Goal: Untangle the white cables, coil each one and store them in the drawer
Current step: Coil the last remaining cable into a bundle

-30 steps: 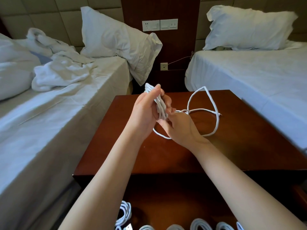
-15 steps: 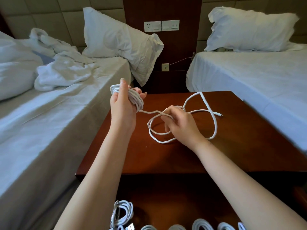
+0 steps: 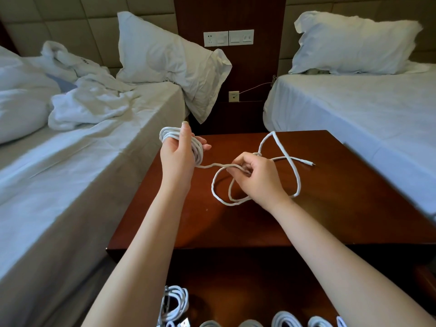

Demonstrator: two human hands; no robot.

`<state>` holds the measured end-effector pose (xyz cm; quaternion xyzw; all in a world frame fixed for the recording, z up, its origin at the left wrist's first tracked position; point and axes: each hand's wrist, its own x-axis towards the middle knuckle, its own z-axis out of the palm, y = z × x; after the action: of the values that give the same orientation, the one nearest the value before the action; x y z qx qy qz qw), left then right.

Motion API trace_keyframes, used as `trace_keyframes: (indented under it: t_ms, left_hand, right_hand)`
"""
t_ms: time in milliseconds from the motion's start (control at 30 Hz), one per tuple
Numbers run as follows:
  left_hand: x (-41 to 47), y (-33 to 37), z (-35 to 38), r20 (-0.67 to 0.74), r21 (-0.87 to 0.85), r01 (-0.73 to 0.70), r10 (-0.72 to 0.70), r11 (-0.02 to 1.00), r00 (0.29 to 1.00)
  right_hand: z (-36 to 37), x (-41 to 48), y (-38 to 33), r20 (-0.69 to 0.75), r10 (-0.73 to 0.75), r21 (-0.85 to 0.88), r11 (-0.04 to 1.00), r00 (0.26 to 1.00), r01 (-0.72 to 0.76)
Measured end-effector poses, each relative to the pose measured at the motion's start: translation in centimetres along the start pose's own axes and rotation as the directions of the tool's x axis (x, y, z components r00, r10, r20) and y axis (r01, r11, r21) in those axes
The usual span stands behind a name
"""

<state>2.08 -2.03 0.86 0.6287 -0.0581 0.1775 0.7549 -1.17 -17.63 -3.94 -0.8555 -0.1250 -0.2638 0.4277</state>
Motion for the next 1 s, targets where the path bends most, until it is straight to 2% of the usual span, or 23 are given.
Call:
trace_keyframes:
  t_ms: [100, 267, 400, 467, 567, 633, 733, 833, 900, 1000]
  left_hand:
    - [0.1, -0.4, 0.0, 0.006, 0.143, -0.120, 0.121, 0.982, 0.993]
    - [0.0, -1.0, 0.1, -0.039, 0.252, -0.215, 0.232, 0.944, 0.972]
    - [0.3, -1.1, -0.6, -0.084, 0.259, -0.201, 0.229, 0.945, 0.970]
    - [0.4, -1.2, -0.6, -0.082, 0.291, -0.227, 0.261, 0.929, 0.962]
    - [0.8, -1.8, -0.7, -0.029, 0.373, -0.217, 0.245, 0.902, 0.969]
    - [1.3, -2.6, -0.9, 0.041, 0.517, -0.235, 0.250, 0.823, 0.967]
    - [0.9, -2.9, -0.4, 0.185, 0.723, -0.263, 0.187, 0.639, 0.965]
    - [0.0, -2.5, 0.2, 0.293, 0.804, -0.261, 0.027, 0.534, 0.956]
    - [-0.3, -2.2, 0.4, 0.324, 0.804, -0.209, -0.115, 0.556, 0.939]
    - [-0.3, -1.8, 0.1, 0.374, 0.719, -0.042, -0.335, 0.694, 0.865]
  right_hand:
    - [0.1, 0.1, 0.1, 0.005, 0.000, -0.051, 0.999, 1.000, 0.001]
    - [-0.3, 0.2, 0.3, 0.022, 0.018, -0.175, 0.984, 1.000, -0.014]
    - [-0.9, 0.3, 0.8, -0.055, -0.001, -0.231, 0.973, 0.998, -0.012]
    - [-0.8, 0.3, 0.9, -0.129, -0.027, -0.193, 0.981, 0.991, 0.001]
    - [-0.5, 0.4, 1.0, -0.167, -0.158, -0.142, 0.981, 0.973, 0.135]
    - [-0.3, 0.3, 1.1, -0.149, -0.231, -0.110, 0.970, 0.961, 0.216]
    - [-0.1, 0.2, 1.0, -0.135, -0.239, -0.014, 0.971, 0.962, 0.240]
    - [-0.2, 0.2, 0.9, -0.157, -0.297, -0.093, 0.954, 0.942, 0.285]
    - [-0.3, 0.1, 0.8, -0.191, -0.293, -0.128, 0.954, 0.937, 0.272]
    - [-0.7, 0.3, 0.9, -0.198, -0.295, -0.130, 0.953, 0.935, 0.273]
